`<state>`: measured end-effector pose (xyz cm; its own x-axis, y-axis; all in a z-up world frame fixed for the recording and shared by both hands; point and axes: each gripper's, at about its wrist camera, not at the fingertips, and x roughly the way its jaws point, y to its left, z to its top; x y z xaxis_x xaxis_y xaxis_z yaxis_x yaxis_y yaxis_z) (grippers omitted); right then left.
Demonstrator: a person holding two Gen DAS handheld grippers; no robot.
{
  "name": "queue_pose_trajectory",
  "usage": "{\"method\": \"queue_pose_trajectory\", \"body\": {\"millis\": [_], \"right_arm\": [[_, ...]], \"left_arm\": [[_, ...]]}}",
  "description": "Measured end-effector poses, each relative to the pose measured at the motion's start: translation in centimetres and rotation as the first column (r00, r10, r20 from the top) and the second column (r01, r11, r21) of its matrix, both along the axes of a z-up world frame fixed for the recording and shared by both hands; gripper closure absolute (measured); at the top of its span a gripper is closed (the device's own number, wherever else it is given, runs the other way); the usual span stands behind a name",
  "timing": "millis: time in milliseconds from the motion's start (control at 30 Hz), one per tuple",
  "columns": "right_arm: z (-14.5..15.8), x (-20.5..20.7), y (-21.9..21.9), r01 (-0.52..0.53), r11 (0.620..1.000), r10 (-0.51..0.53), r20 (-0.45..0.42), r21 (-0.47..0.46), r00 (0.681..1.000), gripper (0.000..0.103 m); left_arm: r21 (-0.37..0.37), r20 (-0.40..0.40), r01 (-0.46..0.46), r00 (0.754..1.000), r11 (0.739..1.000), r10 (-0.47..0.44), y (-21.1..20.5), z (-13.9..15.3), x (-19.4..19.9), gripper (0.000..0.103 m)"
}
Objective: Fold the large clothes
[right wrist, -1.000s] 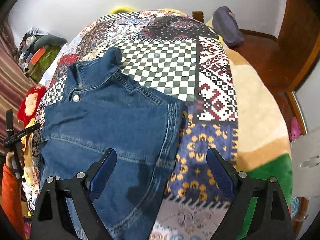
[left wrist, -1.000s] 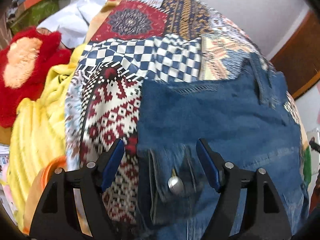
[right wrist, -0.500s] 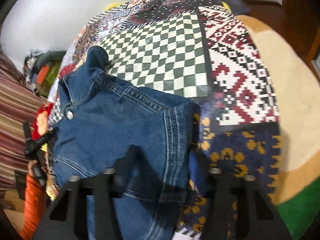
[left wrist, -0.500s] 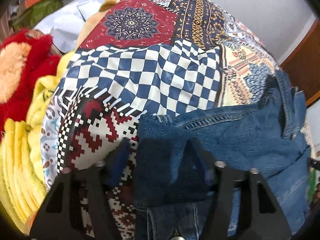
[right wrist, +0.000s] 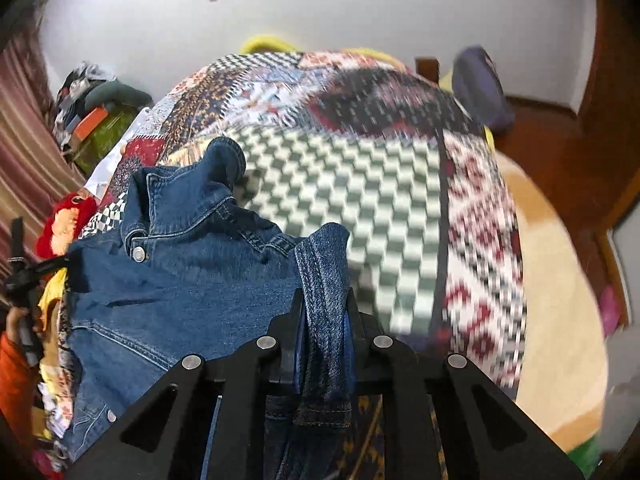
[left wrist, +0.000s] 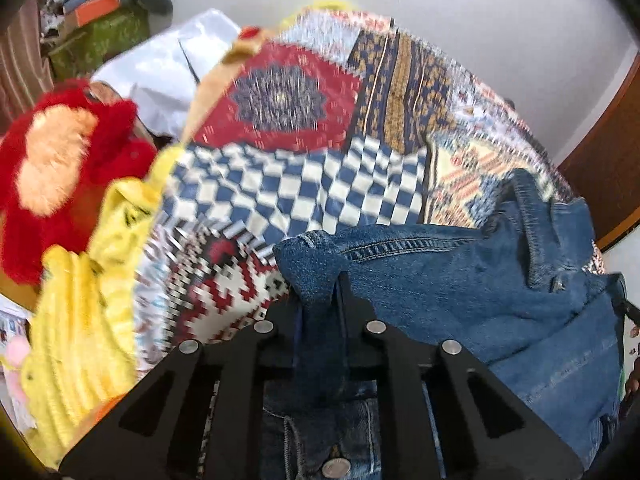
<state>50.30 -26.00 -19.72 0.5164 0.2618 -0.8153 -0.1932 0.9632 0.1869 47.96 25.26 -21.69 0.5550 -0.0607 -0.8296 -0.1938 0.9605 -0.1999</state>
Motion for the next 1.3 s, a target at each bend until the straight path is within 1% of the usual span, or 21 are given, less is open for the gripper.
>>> {"method": "queue_pose_trajectory", "body": {"millis": [67, 167, 300, 400, 567, 667, 733, 767, 833, 867, 900, 933, 1033, 1133, 1200, 1267, 1300], "right_arm": [[0.5, 1.0, 0.2, -0.008, 1.000, 0.008, 0.014, -0.007, 1.000, 0.091], [1.4, 3.3, 1.1, -0.015, 0.999, 0.016, 0.045, -0.030, 0.999, 0.091], [1.4, 6.0, 2.8, -0.022, 0.998, 0.025, 0.064, -0.060, 0.998, 0.091], [0.3, 7.6, 3.8, -0.026, 0.996, 0.030, 0.052, -0.088, 0.998, 0.091], [-3.1, 9.5, 3.8, -0.032, 0.993, 0.031, -0.009, -0.112, 0.999, 0.090], [-4.5, 9.8, 3.4, -0.030, 0.990, 0.029, -0.006, -0.140, 1.000, 0.090], [-5.1, 9.8, 3.1, -0.023, 0.989, 0.023, -0.004, -0.145, 1.000, 0.088], [-5.3, 9.8, 3.1, -0.018, 0.987, 0.019, 0.004, -0.162, 1.000, 0.087], [-5.3, 9.6, 2.9, -0.007, 0.980, 0.011, 0.020, -0.200, 1.000, 0.074], [-5.3, 9.4, 2.9, 0.013, 0.970, -0.006, 0.033, -0.241, 0.999, 0.051], [-5.3, 9.3, 2.8, 0.047, 0.953, -0.032, 0.055, -0.300, 0.998, 0.027], [-5.2, 9.1, 2.7, 0.069, 0.938, -0.044, 0.081, -0.341, 0.996, 0.021], [-4.8, 8.4, 2.1, 0.055, 0.939, -0.030, 0.076, -0.339, 0.997, 0.021], [-3.3, 7.2, 1.8, 0.057, 0.931, -0.026, 0.091, -0.360, 0.996, 0.021], [-2.0, 6.2, 1.8, 0.054, 0.928, -0.018, 0.101, -0.369, 0.995, 0.021], [0.0, 4.7, 1.6, 0.050, 0.936, -0.007, 0.124, -0.348, 0.992, 0.021], [0.8, 4.2, 1.5, 0.048, 0.941, -0.003, 0.133, -0.335, 0.991, 0.021]], "left_arm": [[0.012, 0.034, 0.001, 0.999, 1.000, -0.001, 0.3, 1.4, -0.4, 0.090], [0.029, 0.066, -0.002, 0.998, 1.000, 0.000, 0.8, 2.6, -1.0, 0.090], [0.096, 0.066, -0.009, 0.998, 0.995, 0.003, 0.8, 2.5, -0.4, 0.090], [0.099, 0.040, -0.024, 0.999, 0.995, 0.020, 1.4, 1.3, 0.4, 0.090], [0.097, -0.007, -0.033, 0.999, 0.995, 0.034, 2.0, -1.4, 1.9, 0.090], [0.126, -0.028, -0.027, 0.999, 0.992, 0.031, 1.6, -2.6, 2.5, 0.089], [0.151, -0.036, -0.024, 0.999, 0.988, 0.030, 1.3, -3.1, 2.9, 0.087], [0.158, -0.039, -0.024, 0.999, 0.987, 0.031, 1.2, -3.3, 3.0, 0.087], [0.155, -0.040, -0.028, 0.999, 0.988, 0.035, 1.3, -3.4, 3.0, 0.086], [0.150, -0.039, -0.031, 0.999, 0.988, 0.037, 1.4, -3.4, 2.9, 0.086], [0.146, -0.039, -0.033, 0.999, 0.989, 0.039, 1.4, -3.4, 2.9, 0.086], [0.142, -0.039, -0.034, 0.998, 0.989, 0.040, 1.4, -3.3, 2.7, 0.086], [0.148, -0.045, -0.033, 0.998, 0.988, 0.040, 1.3, -3.0, 2.3, 0.085], [0.138, -0.058, -0.045, 0.997, 0.989, 0.053, 1.2, -2.3, 1.6, 0.084], [0.135, -0.057, -0.050, 0.997, 0.990, 0.058, 1.1, -1.6, 1.1, 0.083], [0.135, -0.044, -0.044, 0.998, 0.990, 0.050, 0.7, -0.4, 0.2, 0.083], [0.138, -0.038, -0.040, 0.998, 0.990, 0.045, 0.5, 0.2, -0.2, 0.081]]}}
